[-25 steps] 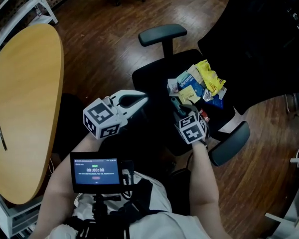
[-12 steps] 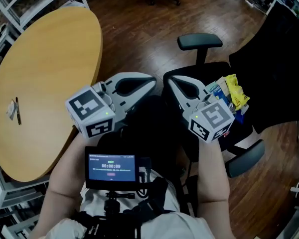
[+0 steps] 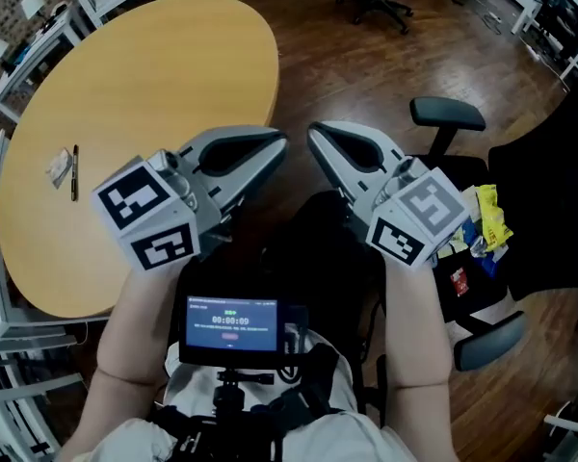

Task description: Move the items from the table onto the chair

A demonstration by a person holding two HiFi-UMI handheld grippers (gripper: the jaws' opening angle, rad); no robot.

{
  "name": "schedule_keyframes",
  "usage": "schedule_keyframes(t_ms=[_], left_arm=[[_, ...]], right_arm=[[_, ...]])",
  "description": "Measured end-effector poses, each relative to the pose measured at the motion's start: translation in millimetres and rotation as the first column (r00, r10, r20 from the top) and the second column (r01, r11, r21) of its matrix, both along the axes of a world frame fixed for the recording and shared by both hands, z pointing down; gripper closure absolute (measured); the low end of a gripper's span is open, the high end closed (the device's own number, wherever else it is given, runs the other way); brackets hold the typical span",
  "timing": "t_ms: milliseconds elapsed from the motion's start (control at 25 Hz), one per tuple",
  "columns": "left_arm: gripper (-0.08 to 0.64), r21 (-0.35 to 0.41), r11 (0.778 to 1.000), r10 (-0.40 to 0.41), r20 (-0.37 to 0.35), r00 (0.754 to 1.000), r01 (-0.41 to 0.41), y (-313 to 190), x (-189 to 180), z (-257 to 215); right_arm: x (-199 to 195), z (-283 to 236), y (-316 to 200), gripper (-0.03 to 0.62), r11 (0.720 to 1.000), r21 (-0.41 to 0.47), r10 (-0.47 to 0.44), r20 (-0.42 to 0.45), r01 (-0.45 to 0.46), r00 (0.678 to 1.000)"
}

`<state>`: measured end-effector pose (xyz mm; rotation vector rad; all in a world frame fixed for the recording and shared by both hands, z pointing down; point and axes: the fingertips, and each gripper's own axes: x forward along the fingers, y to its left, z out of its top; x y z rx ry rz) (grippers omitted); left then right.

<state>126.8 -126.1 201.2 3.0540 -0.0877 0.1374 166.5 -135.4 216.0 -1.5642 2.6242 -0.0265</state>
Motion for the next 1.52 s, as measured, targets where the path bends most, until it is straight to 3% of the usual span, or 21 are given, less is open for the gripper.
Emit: schedule_keyframes(t_ms=[280,520,720,880,1080,1360,1520], left_arm=[[0.546,0.005,0.999,-0.053,0.004,0.999,0.052,-10,-39,-1],[0.547,-0.018,0.984,-0.178,-0.029,0.984,0.177,-32,-103,-2],[0.548,-0.019,0.951,-0.31,-0.034,0.95,0.309,-51,-179,-2],[0.548,0.017,0.934,-0.357,-0.019,0.934,0.358,-55,-229,0],[0.547,0.054,0.913,-0.406,0.012,0.914,0.405,-55,-277,6],[0.548,-0.002,0.843,-0.539,-0.002,0.843,0.539,-62,-360,10],[0.548,0.01,0.814,-0.58,-0.008,0.814,0.58,-60,-392,7]], right_arm=[[-48,-1,-19,0.588,0.996,-0.003,-0.088,-0.003,0.088,0.996],[-102,-11,-39,0.588,0.983,0.015,-0.183,-0.027,0.184,0.983],[-177,-11,-50,0.588,0.952,0.009,-0.305,-0.026,0.305,0.952],[-233,-13,-54,0.588,0.916,0.002,-0.401,-0.016,0.401,0.916],[-285,-17,-60,0.588,0.888,-0.007,-0.46,-0.03,0.46,0.888],[-353,-15,-60,0.588,0.833,-0.027,-0.553,-0.024,0.553,0.833],[-390,-15,-57,0.588,0.799,-0.032,-0.601,-0.032,0.6,0.799]])
